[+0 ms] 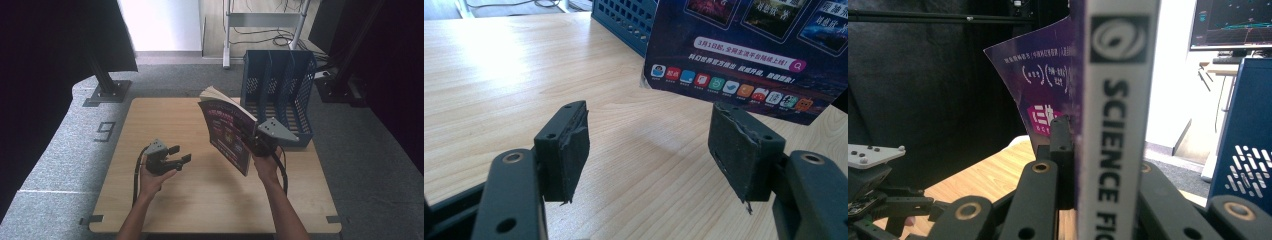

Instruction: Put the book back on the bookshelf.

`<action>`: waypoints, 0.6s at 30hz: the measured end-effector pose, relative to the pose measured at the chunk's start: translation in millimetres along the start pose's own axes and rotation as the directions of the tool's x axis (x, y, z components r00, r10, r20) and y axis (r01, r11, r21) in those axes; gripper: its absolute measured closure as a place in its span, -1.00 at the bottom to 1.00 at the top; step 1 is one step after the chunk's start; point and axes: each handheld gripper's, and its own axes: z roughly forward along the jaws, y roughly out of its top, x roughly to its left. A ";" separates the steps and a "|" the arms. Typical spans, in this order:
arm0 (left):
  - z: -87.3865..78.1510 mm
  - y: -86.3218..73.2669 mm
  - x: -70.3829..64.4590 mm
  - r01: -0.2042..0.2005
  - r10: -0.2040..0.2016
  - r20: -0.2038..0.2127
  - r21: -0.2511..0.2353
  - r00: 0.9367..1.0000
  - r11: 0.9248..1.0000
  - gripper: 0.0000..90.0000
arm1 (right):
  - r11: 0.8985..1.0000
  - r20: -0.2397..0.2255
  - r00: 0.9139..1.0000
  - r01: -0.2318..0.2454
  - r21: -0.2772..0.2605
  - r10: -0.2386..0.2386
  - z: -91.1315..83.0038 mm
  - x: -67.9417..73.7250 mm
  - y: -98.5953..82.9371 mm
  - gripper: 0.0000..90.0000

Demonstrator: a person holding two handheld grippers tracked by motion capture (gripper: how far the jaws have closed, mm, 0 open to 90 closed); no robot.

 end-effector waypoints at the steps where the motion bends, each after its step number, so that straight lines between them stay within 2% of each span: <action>1: 0.1 0.0 0.0 0.000 0.000 0.000 0.001 1.000 1.000 -0.27 | 1.000 0.001 1.000 0.000 0.000 0.000 -0.2 -0.6 0.7 0.81; 18: -0.2 -0.4 0.4 0.002 -0.002 0.003 0.007 1.000 1.000 -0.27 | 1.000 0.029 1.000 0.000 -0.018 0.001 -2.2 -8.8 13.3 0.82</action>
